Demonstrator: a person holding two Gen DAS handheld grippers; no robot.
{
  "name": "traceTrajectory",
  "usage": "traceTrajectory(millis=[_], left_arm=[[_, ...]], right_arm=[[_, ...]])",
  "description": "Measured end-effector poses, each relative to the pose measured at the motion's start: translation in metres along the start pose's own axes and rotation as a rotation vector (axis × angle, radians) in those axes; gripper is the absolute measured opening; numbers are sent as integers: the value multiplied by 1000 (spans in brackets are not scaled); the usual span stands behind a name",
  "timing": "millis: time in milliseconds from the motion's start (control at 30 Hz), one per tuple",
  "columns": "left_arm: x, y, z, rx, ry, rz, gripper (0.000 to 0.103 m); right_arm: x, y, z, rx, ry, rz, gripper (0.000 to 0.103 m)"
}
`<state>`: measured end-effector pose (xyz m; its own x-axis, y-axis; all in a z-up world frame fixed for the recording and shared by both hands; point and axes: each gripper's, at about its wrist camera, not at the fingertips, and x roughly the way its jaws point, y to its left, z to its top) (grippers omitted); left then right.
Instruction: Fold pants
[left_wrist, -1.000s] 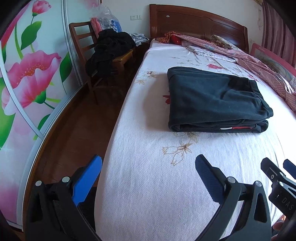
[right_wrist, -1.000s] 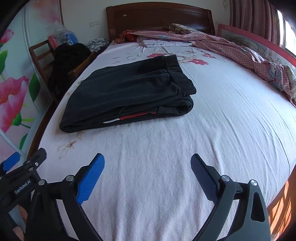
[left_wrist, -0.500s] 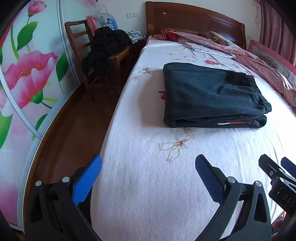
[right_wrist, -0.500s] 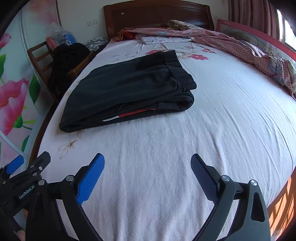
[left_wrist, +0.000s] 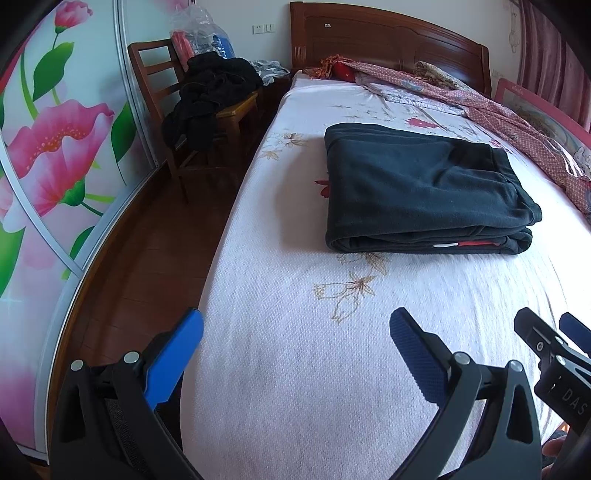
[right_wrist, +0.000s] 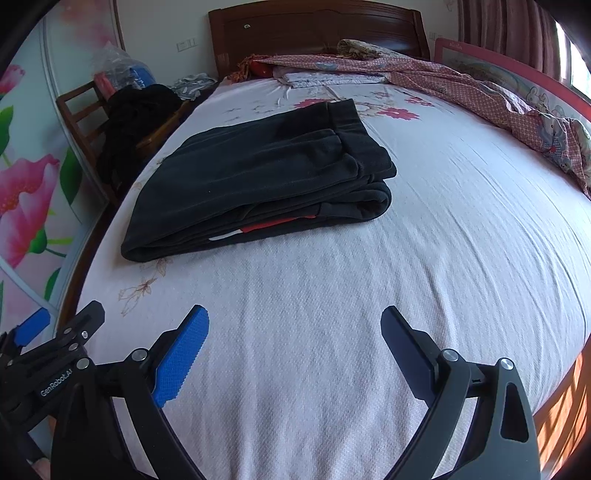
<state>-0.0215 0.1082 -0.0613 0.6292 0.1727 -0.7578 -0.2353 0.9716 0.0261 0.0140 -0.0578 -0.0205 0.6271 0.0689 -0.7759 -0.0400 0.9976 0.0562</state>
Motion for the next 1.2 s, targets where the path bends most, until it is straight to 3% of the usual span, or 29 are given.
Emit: traceTrajectory(millis=[1200], left_arm=[[2, -2, -1, 5, 29, -10, 101]], right_arm=[[-3, 3, 1, -7, -5, 9, 94]])
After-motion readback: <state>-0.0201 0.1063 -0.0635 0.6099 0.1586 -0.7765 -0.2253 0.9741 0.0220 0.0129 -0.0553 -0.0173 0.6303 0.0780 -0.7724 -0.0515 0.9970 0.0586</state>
